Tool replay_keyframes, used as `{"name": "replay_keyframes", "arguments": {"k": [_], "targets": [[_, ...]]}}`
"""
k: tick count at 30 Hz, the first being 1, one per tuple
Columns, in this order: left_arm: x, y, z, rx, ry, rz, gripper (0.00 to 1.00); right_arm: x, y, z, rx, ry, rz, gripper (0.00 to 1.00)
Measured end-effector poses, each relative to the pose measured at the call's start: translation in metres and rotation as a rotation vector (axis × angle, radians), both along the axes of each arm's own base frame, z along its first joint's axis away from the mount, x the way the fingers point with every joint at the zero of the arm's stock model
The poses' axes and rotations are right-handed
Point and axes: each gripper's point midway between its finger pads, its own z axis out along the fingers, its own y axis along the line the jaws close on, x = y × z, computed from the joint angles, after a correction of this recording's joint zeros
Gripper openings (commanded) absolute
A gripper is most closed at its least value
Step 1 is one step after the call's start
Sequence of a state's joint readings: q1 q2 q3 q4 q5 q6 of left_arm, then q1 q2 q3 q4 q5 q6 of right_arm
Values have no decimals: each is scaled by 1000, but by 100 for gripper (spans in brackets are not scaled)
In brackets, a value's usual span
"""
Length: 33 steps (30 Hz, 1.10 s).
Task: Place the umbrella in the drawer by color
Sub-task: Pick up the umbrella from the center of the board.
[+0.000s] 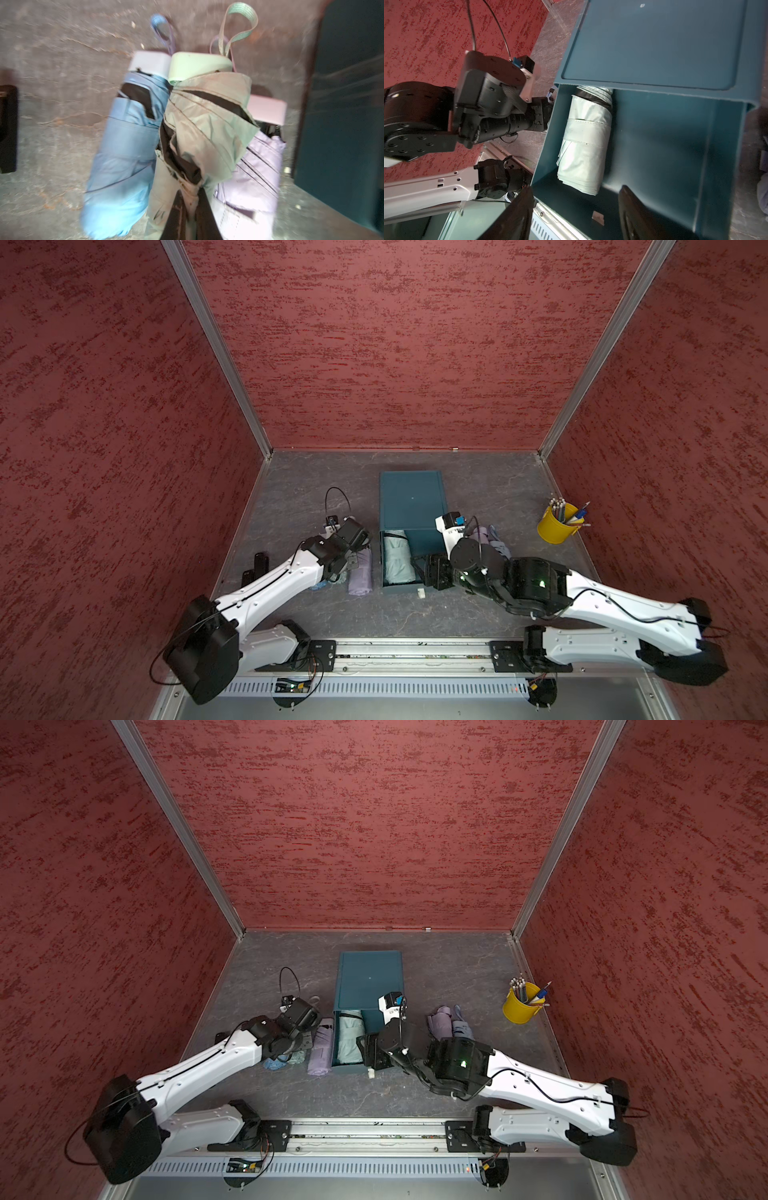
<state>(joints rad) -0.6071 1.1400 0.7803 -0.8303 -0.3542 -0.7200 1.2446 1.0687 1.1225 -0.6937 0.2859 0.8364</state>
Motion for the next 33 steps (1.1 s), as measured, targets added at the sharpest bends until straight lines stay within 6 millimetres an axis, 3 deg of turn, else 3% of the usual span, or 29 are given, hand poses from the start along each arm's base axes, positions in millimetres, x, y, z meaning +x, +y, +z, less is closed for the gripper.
{"name": "replay_keyframes", "arguments": {"k": [8,14,17,23,28,33], "targets": [[3,14,109,-531,-303,122,0,-14,32,14,91,-3,144,82],[0,-26,187,-1035,-475,-12,0,-29,63,40,233,-12,278,88],[-1,-47,205,-1221,-457,-97,0,-32,70,54,289,-34,308,90],[-9,-71,240,-1436,-432,-224,0,-26,68,68,309,-61,292,92],[-36,-92,279,-1543,-463,-412,0,-17,62,83,341,-86,257,96],[-61,-114,290,-1591,-426,-549,0,-8,58,96,373,-106,232,96]]}}
